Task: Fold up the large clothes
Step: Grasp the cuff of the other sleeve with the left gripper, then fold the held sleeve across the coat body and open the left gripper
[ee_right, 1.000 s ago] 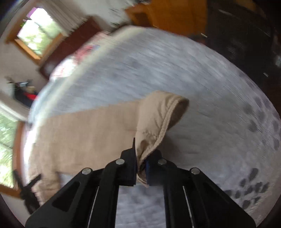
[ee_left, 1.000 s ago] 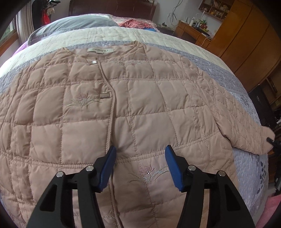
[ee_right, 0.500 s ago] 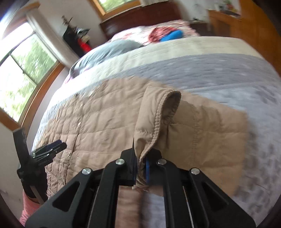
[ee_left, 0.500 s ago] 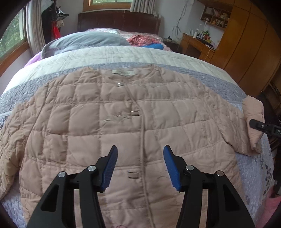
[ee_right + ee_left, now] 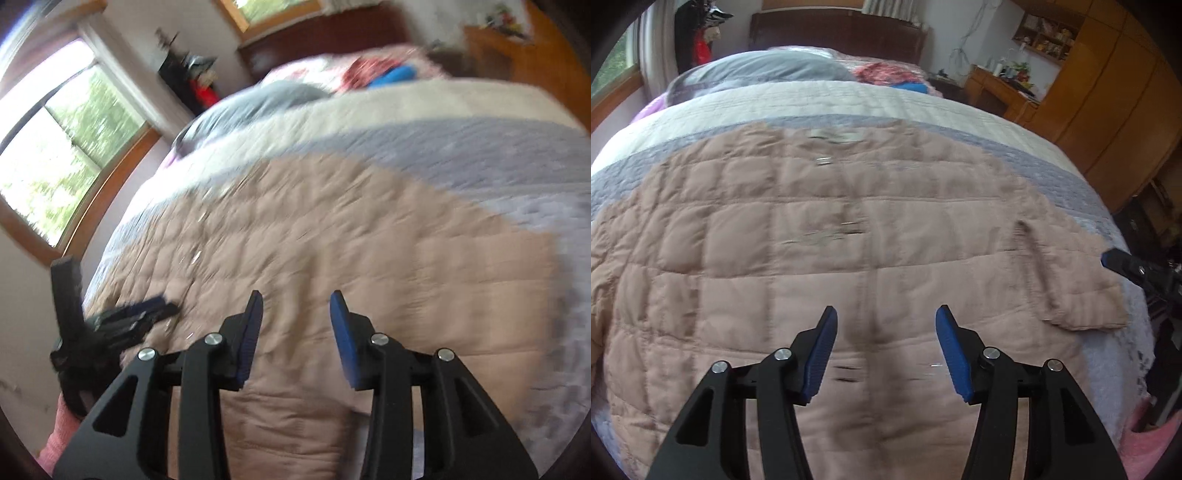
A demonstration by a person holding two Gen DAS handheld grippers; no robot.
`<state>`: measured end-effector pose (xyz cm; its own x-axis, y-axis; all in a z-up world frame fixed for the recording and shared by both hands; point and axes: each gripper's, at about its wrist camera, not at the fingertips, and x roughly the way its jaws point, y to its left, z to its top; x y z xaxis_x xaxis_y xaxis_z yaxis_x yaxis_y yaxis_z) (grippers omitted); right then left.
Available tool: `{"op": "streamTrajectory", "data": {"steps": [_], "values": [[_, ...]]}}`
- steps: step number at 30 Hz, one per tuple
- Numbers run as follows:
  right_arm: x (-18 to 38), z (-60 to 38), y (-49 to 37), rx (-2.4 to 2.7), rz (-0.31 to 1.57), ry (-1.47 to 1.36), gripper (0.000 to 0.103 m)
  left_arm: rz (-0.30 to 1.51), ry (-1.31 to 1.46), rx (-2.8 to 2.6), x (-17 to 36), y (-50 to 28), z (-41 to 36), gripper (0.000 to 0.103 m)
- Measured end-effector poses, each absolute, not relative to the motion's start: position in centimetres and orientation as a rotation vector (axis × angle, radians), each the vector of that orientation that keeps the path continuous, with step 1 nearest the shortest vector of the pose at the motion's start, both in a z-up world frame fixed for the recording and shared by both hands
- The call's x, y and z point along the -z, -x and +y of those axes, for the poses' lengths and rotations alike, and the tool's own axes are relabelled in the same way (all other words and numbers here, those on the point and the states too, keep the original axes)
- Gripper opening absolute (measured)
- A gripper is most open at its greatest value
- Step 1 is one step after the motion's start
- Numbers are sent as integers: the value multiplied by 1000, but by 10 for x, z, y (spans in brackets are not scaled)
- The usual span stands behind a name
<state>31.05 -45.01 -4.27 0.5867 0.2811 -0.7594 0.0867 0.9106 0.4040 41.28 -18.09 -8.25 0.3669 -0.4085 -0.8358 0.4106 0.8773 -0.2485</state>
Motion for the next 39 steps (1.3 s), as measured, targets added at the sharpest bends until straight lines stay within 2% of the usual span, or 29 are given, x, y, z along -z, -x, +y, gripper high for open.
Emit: {"op": "streamTrajectory", "data": {"steps": [6, 12, 13, 15, 17, 18, 26, 30, 34, 39], "values": [[37, -542, -269, 312, 891, -470, 38, 1123, 9, 658, 79, -408, -251, 60], [76, -608, -247, 547, 975, -531, 35, 1184, 22, 722, 95, -411, -313, 58], [82, -614, -244, 529, 983, -555, 35, 1196, 5, 708, 100, -413, -324, 55], [90, -614, -247, 474, 990, -593, 35, 1183, -4, 700, 103, -413, -332, 29], [93, -606, -253, 445, 991, -592, 35, 1185, 39, 730, 103, -413, -330, 9], [93, -605, -254, 433, 990, -589, 35, 1180, 68, 739, 100, -412, -326, 7], [82, -568, -273, 168, 952, -655, 35, 973, 88, 606, 47, -414, -227, 5], [78, -527, -287, -13, 970, -648, 35, 935, 109, 519, 35, -421, -168, 5], [72, -478, -300, -132, 986, -588, 34, 898, 90, 417, 30, -430, -124, 5], [73, -441, -308, -152, 1025, -482, 32, 961, 81, 345, 54, -449, -98, 5]]}}
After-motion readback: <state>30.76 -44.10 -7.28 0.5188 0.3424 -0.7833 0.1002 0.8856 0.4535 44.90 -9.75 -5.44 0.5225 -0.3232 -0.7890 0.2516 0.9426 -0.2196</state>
